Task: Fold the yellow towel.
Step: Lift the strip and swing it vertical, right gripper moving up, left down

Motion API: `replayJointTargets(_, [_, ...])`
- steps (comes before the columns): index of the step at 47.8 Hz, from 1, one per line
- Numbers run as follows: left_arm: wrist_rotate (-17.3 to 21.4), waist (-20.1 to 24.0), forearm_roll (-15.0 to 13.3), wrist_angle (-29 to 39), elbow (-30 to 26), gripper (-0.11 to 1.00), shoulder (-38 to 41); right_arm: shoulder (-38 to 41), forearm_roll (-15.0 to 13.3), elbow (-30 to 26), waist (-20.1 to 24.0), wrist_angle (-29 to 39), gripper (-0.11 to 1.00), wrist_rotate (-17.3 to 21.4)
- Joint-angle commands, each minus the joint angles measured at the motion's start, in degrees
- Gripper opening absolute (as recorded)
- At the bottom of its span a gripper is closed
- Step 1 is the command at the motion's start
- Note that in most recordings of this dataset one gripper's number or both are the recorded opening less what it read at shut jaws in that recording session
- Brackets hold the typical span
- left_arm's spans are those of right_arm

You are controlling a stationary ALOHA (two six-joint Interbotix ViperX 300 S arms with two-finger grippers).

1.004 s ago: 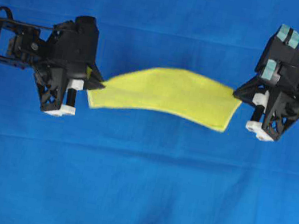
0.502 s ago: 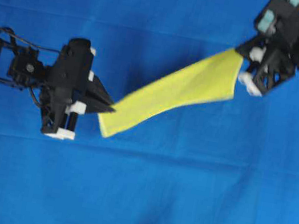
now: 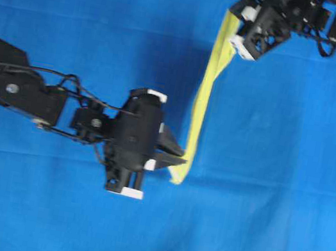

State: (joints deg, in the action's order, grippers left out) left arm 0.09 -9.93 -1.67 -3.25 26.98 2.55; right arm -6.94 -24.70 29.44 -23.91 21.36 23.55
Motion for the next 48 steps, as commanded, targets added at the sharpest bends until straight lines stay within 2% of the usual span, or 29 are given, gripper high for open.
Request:
replayJointTargets(1, [0.53,-1.93,0.0,2.29,-4.48,0.02,0.79,0.18,-0.53,-2.64,-0.88,-0.35,0.01,0.0])
replayJointTargets(19, [1.32,-1.41,0.0,3.34,-6.42,0.02,2.99,-1.76,-0.7,0.26,-2.02,-0.35,0.01,-0.09])
replayJointTargets(31, [4.31,-0.09,0.0,2.2,-14.77,0.02,10.11,-8.35,-0.7,7.65,-4.04,0.09,0.01,0.0])
replayJointTargets(38, [4.66,0.44,0.0,0.53,-20.13,0.02,14.77,-11.69,-0.7,11.07,-4.13,0.26,0.01,-0.26])
replayJointTargets(43, [4.57,0.79,0.0,-1.23,-22.06,0.02,17.49,-11.34,-0.7,11.6,-4.13,0.0,0.01,-0.79])
replayJointTargets(48, [3.69,1.05,0.0,-2.46,-21.62,0.02,18.02,-8.44,-0.7,10.81,-4.13,-0.88,0.01,-1.58])
